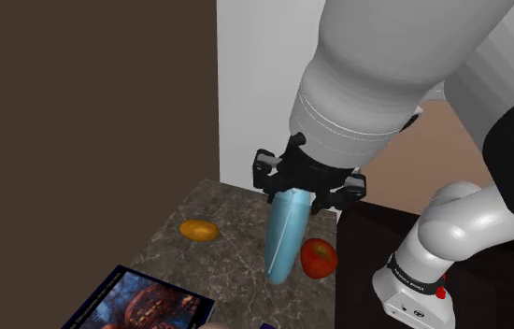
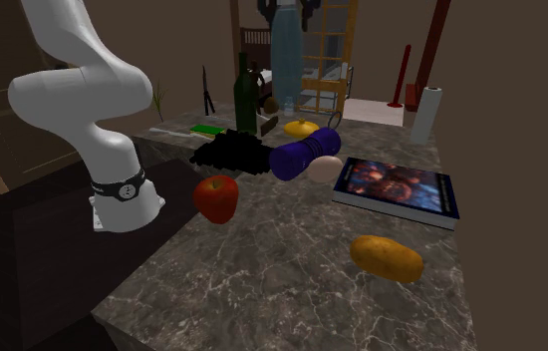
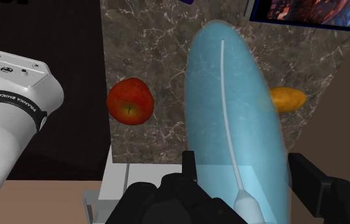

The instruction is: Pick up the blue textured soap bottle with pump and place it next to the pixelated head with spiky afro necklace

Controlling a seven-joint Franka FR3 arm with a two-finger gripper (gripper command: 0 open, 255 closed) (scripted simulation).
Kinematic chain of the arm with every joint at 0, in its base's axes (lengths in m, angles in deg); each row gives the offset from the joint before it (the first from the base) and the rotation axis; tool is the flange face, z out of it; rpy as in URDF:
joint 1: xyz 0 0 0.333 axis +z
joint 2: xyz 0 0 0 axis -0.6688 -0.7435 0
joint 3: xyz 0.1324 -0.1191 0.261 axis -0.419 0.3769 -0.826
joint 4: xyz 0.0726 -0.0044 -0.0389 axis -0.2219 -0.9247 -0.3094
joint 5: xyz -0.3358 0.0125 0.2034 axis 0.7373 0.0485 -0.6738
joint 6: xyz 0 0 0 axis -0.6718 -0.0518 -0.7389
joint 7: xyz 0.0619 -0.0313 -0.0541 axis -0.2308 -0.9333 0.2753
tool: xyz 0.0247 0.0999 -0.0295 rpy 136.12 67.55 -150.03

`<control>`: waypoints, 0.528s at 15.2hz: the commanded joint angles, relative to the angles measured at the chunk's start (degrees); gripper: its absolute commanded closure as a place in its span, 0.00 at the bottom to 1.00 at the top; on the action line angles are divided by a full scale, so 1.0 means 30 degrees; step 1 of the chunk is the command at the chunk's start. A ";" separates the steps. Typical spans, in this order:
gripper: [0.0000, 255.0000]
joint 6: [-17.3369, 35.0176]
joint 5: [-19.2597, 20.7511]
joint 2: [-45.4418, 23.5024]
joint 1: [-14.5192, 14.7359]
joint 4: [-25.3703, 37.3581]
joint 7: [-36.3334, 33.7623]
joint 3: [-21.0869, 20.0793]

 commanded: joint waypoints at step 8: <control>1.00 0.2081 -0.0512 0.0456 0.0412 -0.2478 -0.0347 -0.0428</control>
